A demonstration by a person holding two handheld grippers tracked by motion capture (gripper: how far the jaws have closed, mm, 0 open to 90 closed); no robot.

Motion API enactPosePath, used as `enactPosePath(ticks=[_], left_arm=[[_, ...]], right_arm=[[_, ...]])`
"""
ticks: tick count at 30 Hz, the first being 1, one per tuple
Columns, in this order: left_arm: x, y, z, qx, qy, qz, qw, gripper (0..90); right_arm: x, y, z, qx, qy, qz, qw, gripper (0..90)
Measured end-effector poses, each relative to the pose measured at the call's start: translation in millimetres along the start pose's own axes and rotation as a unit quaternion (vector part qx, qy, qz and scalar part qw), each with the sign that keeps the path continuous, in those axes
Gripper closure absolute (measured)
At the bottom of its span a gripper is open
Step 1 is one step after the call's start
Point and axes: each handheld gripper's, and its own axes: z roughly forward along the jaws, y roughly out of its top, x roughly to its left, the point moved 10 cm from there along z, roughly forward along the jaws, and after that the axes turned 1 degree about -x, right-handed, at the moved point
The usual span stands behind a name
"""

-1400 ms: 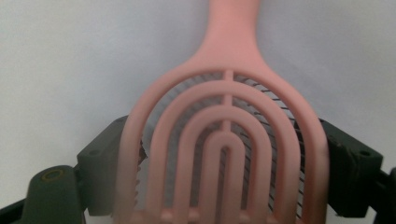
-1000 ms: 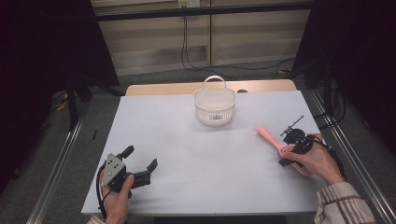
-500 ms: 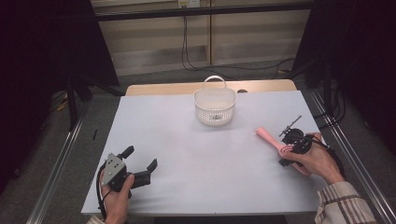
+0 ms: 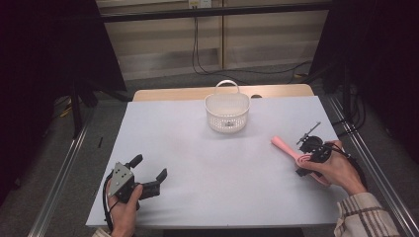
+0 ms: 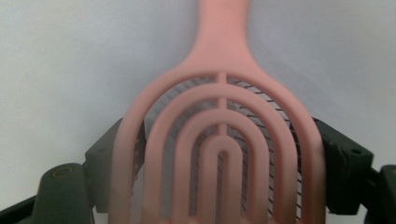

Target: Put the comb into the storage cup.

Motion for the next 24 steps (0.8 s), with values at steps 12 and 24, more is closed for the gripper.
enactPosePath(ticks=[12, 24], left_arm=[[-1.8, 0.4, 0.3, -0.001, -0.003, 0.001, 1.0000, 2.4], [-1.7, 0.5, 0.1, -0.001, -0.002, 0.002, 1.0000, 2.4]], right_arm=[[1.6, -0.3, -6.7, -0.007, 0.003, -0.010, 0.9999, 20.8], [-2.4, 0.2, -16.9, -0.024, 0.000, -0.009, 0.9997, 20.8]])
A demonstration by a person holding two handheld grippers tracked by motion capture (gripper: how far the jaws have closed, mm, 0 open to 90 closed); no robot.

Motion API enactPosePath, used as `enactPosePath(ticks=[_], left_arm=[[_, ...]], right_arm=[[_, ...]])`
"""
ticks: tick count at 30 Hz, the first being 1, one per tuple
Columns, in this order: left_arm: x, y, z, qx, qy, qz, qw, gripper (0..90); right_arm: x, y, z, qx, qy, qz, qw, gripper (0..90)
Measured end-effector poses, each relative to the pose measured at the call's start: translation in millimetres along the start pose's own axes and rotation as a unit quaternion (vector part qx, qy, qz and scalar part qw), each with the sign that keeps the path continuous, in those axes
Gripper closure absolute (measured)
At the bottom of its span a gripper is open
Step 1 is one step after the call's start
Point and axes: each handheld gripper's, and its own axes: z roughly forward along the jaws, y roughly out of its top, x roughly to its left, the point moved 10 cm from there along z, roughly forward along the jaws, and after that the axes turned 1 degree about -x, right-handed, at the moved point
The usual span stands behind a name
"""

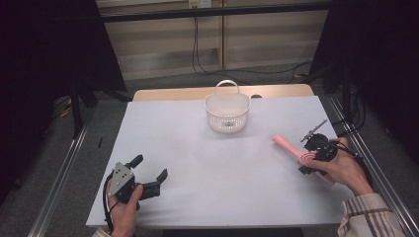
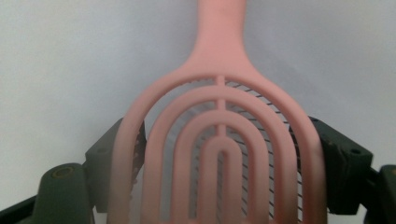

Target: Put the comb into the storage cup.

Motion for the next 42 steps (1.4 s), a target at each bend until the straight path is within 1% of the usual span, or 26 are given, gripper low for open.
enactPosePath(ticks=[2, 3, 5, 9, 16, 19, 23, 26, 28, 30, 32, 34, 37, 38, 39, 40, 42], left_arm=[[0.6, -0.1, -0.3, 0.001, 0.001, 0.001, 1.0000, 2.4], [0.8, -0.1, -0.4, 0.001, 0.001, 0.001, 1.0000, 2.5], [0.9, 0.0, -0.3, 0.001, 0.001, 0.001, 1.0000, 2.4], [0.7, -0.1, -0.3, 0.001, 0.000, 0.002, 1.0000, 2.4], [0.8, -0.1, -0.4, 0.001, 0.000, 0.001, 1.0000, 2.4], [0.8, -0.3, -0.2, 0.001, 0.000, 0.000, 1.0000, 2.4], [-0.2, -0.1, 0.1, 0.001, -0.001, 0.000, 1.0000, 2.4], [0.2, -0.3, -0.2, 0.002, -0.002, 0.002, 1.0000, 2.5], [0.3, -0.5, -0.2, 0.002, -0.002, 0.001, 1.0000, 2.4], [0.4, -1.6, 0.3, 0.005, -0.001, 0.005, 1.0000, 2.4], [-1.6, -2.1, 1.0, 0.007, -0.006, 0.006, 0.9999, 2.4], [-1.8, -1.5, 1.0, 0.007, -0.006, 0.009, 0.9999, 2.4], [-1.7, -2.2, 1.1, 0.008, -0.007, 0.007, 0.9999, 2.4], [-1.8, -2.4, 1.4, 0.009, -0.008, 0.005, 0.9999, 2.4], [-1.6, -3.3, 1.9, 0.013, -0.010, 0.008, 0.9998, 2.4], [-2.9, -4.8, 3.0, 0.017, -0.014, 0.005, 0.9997, 2.4], [-5.3, -6.5, 4.3, 0.021, -0.021, 0.006, 0.9995, 2.4]], right_arm=[[0.8, -1.3, -1.0, 0.002, 0.009, -0.003, 1.0000, 20.8], [0.4, -2.0, -1.7, 0.002, 0.009, -0.006, 0.9999, 20.8], [-0.4, -2.3, -4.0, -0.001, 0.007, -0.002, 1.0000, 20.8], [-0.3, 0.3, -7.7, -0.013, 0.006, -0.003, 0.9999, 20.9], [0.5, 2.2, -9.4, -0.021, 0.010, -0.001, 0.9997, 20.9], [1.3, 4.0, -12.7, -0.030, 0.010, 0.000, 0.9995, 20.9], [2.7, 7.1, -17.8, -0.040, 0.007, -0.006, 0.9992, 20.9], [6.2, 8.7, -20.4, -0.043, 0.012, -0.006, 0.9990, 20.8], [8.1, 10.1, -21.4, -0.047, 0.016, -0.012, 0.9987, 20.8], [10.5, 11.4, -23.0, -0.049, 0.020, -0.013, 0.9985, 20.8], [12.0, 13.2, -24.2, -0.054, 0.020, -0.018, 0.9982, 20.8], [13.7, 14.9, -25.5, -0.058, 0.020, -0.024, 0.9978, 20.8], [19.9, 17.0, -28.3, -0.063, 0.032, -0.027, 0.9972, 20.8], [22.2, 17.9, -29.4, -0.062, 0.032, -0.028, 0.9972, 20.9], [24.1, 19.4, -30.4, -0.063, 0.032, -0.030, 0.9970, 20.8], [26.1, 21.1, -31.0, -0.067, 0.035, -0.035, 0.9965, 20.8], [29.6, 23.0, -31.2, -0.068, 0.037, -0.038, 0.9962, 20.8]])
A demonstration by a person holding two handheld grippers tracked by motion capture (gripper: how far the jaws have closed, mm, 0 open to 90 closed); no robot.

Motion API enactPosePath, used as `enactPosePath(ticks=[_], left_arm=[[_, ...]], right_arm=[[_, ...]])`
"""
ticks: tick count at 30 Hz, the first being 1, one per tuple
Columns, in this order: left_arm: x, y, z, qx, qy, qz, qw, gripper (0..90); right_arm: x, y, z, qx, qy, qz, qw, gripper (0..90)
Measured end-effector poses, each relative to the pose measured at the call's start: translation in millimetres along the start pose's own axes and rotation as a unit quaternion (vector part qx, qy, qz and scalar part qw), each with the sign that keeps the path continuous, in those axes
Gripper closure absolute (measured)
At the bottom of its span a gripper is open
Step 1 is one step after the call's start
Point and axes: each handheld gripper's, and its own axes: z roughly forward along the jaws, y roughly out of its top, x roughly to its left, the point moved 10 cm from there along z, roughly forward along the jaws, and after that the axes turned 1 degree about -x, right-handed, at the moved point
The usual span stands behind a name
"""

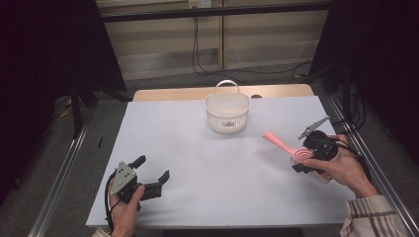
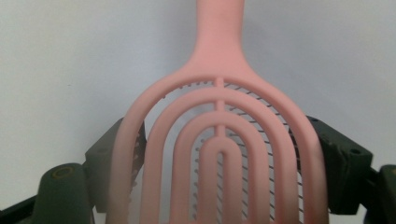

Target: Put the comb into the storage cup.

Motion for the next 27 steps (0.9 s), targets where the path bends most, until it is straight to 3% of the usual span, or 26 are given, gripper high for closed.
enactPosePath(ticks=[7, 12, 16, 21, 23, 27], left_arm=[[-2.3, -0.3, 1.3, 0.004, -0.008, 0.007, 0.9999, 2.4], [-2.9, 0.1, 1.5, 0.003, -0.010, -0.001, 0.9999, 2.4], [-1.4, 1.5, 0.7, -0.001, -0.006, -0.001, 1.0000, 2.4], [-0.2, -0.7, 1.3, 0.005, 0.000, 0.005, 1.0000, 2.4], [0.3, 2.5, -0.3, -0.007, 0.011, 0.004, 0.9999, 2.4], [1.8, 1.4, -0.7, -0.003, 0.009, 0.002, 1.0000, 2.4]], right_arm=[[7.0, 3.7, 0.8, -0.002, 0.012, -0.007, 0.9999, 20.8], [12.3, 10.5, -4.0, -0.016, 0.018, -0.016, 0.9996, 20.9], [16.9, 17.6, -7.5, -0.030, 0.019, -0.028, 0.9990, 20.9], [20.5, 24.0, -6.3, -0.035, 0.020, -0.026, 0.9989, 20.9], [21.1, 26.1, -4.1, -0.033, 0.020, -0.028, 0.9989, 20.8], [23.3, 33.7, -2.6, -0.040, 0.021, -0.034, 0.9984, 20.9]])
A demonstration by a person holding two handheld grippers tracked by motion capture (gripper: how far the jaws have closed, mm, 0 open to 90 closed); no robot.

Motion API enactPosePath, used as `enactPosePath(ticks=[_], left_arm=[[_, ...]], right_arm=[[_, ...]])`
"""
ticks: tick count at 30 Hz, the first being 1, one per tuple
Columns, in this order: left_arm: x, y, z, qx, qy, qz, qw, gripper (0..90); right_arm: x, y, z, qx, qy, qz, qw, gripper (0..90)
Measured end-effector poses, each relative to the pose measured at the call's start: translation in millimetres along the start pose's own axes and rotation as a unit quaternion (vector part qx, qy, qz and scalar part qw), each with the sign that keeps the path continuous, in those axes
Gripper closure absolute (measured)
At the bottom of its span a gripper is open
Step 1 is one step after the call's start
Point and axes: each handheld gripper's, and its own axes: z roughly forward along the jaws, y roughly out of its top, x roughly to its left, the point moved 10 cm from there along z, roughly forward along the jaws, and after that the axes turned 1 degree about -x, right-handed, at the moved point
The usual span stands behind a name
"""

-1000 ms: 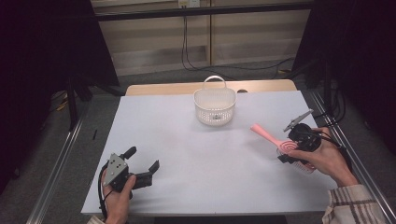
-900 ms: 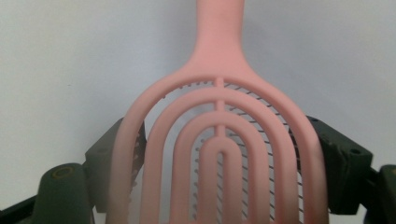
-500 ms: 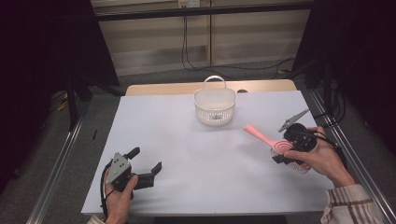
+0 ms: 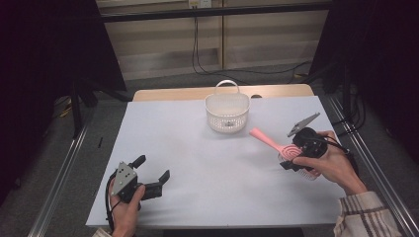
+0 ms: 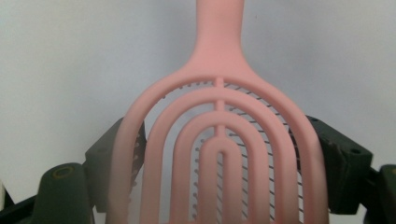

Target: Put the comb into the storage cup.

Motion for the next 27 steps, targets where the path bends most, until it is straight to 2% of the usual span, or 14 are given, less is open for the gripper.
enactPosePath(ticks=[3, 6, 11, 13, 16, 21, 23, 24, 27], left_arm=[[-0.9, 0.9, 0.1, -0.003, -0.002, -0.007, 1.0000, 2.4], [-0.8, -0.2, 0.6, 0.002, -0.004, -0.002, 1.0000, 2.4], [-2.0, 3.0, -0.6, -0.004, -0.006, -0.001, 1.0000, 2.4], [-1.1, 2.3, 0.2, -0.001, -0.008, 0.002, 1.0000, 2.4], [-0.6, 1.8, 0.9, 0.003, -0.012, -0.001, 0.9999, 2.4], [0.6, 6.5, -1.8, 0.011, -0.009, -0.005, 0.9999, 2.9], [1.1, 15.5, -5.5, 0.002, -0.008, -0.016, 0.9998, 3.1], [0.9, 20.3, -7.5, -0.007, -0.006, -0.016, 0.9998, 3.0], [-0.1, 27.4, -9.8, -0.018, -0.006, -0.010, 0.9998, 2.8]], right_arm=[[3.2, 6.9, 0.9, -0.007, 0.003, -0.006, 0.9999, 20.8], [6.4, 15.0, 1.7, -0.012, 0.005, -0.012, 0.9998, 20.8], [14.3, 26.1, 9.1, -0.015, 0.013, -0.027, 0.9994, 20.8], [17.3, 29.6, 12.9, -0.015, 0.015, -0.039, 0.9990, 20.8], [20.8, 37.6, 15.7, -0.029, 0.011, -0.053, 0.9981, 20.8], [30.3, 49.6, 16.1, -0.048, 0.026, -0.088, 0.9946, 20.8], [35.1, 52.2, 17.6, -0.046, 0.032, -0.093, 0.9940, 20.8], [37.3, 53.1, 19.0, -0.045, 0.038, -0.100, 0.9933, 20.8], [40.6, 55.4, 23.9, -0.037, 0.037, -0.106, 0.9930, 20.8]])
